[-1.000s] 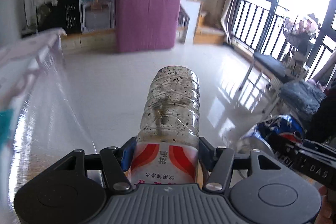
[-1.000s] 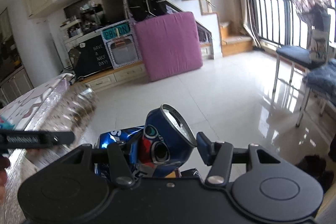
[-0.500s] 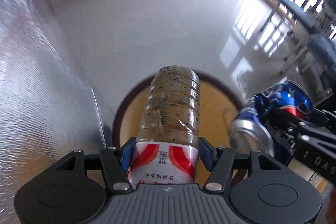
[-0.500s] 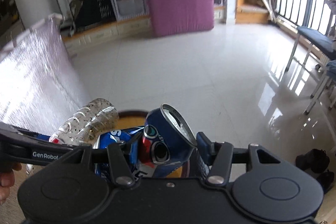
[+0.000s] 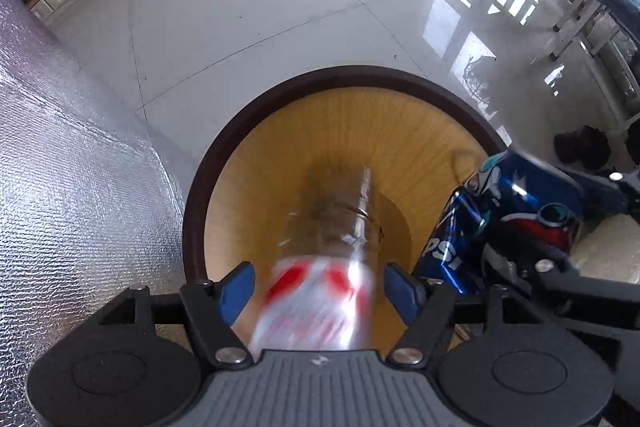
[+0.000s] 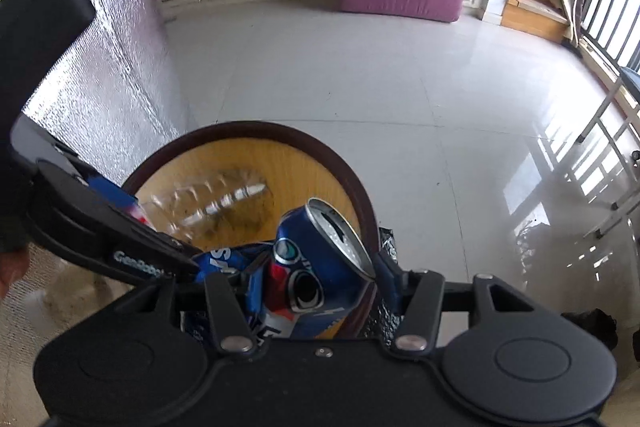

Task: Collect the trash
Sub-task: 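Open both tools to drop the bottle and can into the wastebasket, then move both tools up from the wastebasket back toward the table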

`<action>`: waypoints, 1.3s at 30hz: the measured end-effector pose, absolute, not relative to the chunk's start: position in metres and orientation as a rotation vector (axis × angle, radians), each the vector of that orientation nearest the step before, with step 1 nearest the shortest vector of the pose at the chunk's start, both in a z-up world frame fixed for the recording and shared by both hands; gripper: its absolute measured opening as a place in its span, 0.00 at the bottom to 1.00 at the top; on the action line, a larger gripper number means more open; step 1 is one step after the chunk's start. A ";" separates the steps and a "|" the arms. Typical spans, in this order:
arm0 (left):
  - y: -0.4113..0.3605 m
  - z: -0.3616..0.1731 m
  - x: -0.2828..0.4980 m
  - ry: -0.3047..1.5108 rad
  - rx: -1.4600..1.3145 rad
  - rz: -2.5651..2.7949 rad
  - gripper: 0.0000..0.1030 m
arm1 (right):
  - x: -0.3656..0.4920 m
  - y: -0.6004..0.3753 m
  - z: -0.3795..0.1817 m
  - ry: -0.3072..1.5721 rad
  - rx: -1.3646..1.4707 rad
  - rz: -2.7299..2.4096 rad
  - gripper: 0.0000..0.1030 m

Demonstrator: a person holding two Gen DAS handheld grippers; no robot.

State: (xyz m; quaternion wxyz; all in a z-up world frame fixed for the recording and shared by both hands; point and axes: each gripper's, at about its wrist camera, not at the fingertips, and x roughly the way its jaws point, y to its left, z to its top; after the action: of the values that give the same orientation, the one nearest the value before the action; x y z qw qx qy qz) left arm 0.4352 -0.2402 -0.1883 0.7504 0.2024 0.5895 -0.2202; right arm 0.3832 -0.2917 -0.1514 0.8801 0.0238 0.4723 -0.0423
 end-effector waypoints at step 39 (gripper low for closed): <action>-0.203 -0.158 0.417 1.278 0.309 -0.282 1.00 | 0.382 -0.301 -0.160 1.071 0.041 -0.023 1.00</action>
State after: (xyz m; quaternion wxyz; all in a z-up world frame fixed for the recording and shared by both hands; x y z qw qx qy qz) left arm 0.4172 -0.2031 -0.1584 0.7823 0.1433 0.5920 -0.1308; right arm 0.3823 -0.3014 -0.1601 0.8597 0.0196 0.5104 -0.0109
